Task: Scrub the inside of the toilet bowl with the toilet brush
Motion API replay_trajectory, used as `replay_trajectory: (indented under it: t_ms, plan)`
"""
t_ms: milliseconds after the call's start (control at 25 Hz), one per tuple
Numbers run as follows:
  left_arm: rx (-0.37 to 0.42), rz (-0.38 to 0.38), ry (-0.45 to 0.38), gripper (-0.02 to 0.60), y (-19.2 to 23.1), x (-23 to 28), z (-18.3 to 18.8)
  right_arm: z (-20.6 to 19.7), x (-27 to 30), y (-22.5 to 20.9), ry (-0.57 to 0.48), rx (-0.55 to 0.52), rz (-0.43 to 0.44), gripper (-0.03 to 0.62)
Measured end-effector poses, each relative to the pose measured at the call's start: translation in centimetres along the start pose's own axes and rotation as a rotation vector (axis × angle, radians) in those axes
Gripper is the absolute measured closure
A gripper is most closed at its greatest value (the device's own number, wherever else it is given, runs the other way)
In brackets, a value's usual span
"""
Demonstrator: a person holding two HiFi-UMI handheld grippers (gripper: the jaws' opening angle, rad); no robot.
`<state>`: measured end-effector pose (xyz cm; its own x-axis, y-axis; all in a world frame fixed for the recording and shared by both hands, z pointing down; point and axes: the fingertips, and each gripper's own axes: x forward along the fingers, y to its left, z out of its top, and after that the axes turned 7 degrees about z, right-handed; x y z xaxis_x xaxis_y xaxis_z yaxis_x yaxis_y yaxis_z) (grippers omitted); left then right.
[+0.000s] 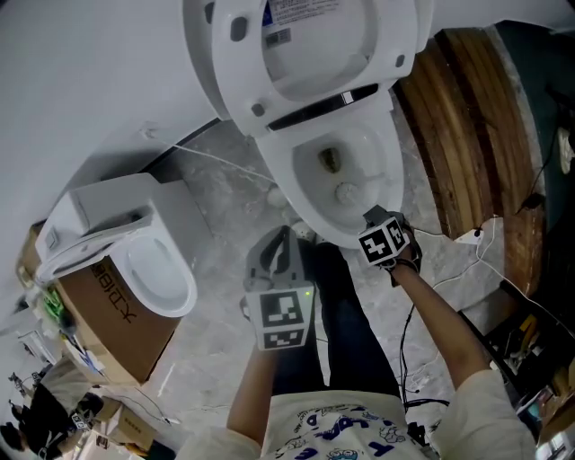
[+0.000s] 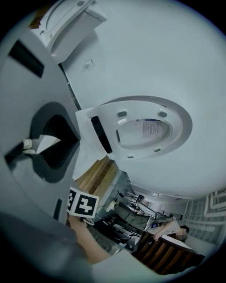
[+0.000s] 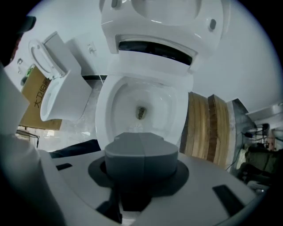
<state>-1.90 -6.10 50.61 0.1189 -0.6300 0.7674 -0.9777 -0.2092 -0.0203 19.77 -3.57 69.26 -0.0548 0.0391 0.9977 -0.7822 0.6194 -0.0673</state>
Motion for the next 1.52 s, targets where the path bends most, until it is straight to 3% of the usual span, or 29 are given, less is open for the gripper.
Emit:
replay_trajectory:
  t_ms: [320, 640, 920, 1080, 1320, 1520]
  plan:
    - [-0.012, -0.010, 0.003, 0.578, -0.4, 0.1, -0.2, 1.0, 0.6, 2.2, -0.046, 0.323, 0.106, 0.430]
    - [-0.011, -0.007, 0.009, 0.578, -0.1, 0.2, -0.7, 3.2, 0.9, 3.3, -0.063, 0.516, 0.145, 0.430]
    - [-0.040, 0.007, 0.010, 0.580, 0.7, 0.7, -0.5, 8.4, 0.9, 3.2, -0.226, 0.658, 0.224, 0.430]
    - [-0.045, 0.004, 0.003, 0.580, 0.7, 0.8, -0.1, 11.0, 0.7, 2.0, -0.294, 0.768, 0.278, 0.430]
    - [-0.042, 0.001, -0.001, 0.578, 0.8, 0.8, 0.1, 12.2, 0.4, -1.7, -0.362, 1.026, 0.308, 0.430]
    - [-0.050, 0.010, 0.005, 0.580, 1.3, 1.0, 0.0, 11.8, -0.1, -5.0, -0.413, 1.074, 0.255, 0.430]
